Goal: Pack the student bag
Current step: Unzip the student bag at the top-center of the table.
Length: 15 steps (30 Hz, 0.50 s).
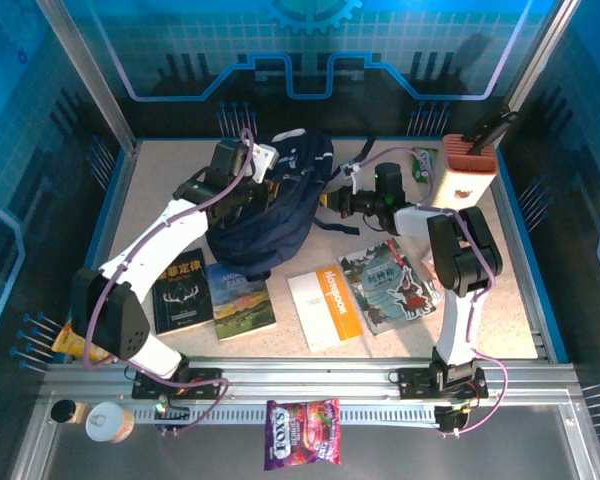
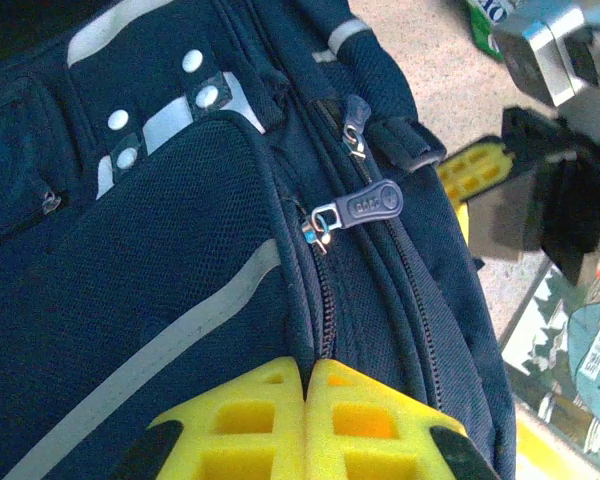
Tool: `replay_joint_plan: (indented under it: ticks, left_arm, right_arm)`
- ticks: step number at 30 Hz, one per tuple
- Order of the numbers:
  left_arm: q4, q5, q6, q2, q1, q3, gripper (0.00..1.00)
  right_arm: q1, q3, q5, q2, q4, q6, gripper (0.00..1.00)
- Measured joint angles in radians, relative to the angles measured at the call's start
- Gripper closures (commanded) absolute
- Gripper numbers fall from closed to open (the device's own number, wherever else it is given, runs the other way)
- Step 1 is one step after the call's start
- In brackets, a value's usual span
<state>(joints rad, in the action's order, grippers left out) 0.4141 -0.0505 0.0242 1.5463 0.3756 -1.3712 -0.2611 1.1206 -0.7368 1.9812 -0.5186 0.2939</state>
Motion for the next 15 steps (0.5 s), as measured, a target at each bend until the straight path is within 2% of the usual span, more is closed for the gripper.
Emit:
replay_joint_plan:
  ticks: [6,15]
  left_arm:
    - [-0.006,-0.031,-0.064,0.066,0.0,-0.052,1.0]
    - [-0.053,-0.092,-0.146,0.143,0.0,-0.089,1.0]
  right_arm:
    - [-0.007,-0.123,0.024,-0.103,-0.025,-0.011,0.95]
    - [-0.083,-0.278,0.08,-0.259,-0.014,-0.038,0.96]
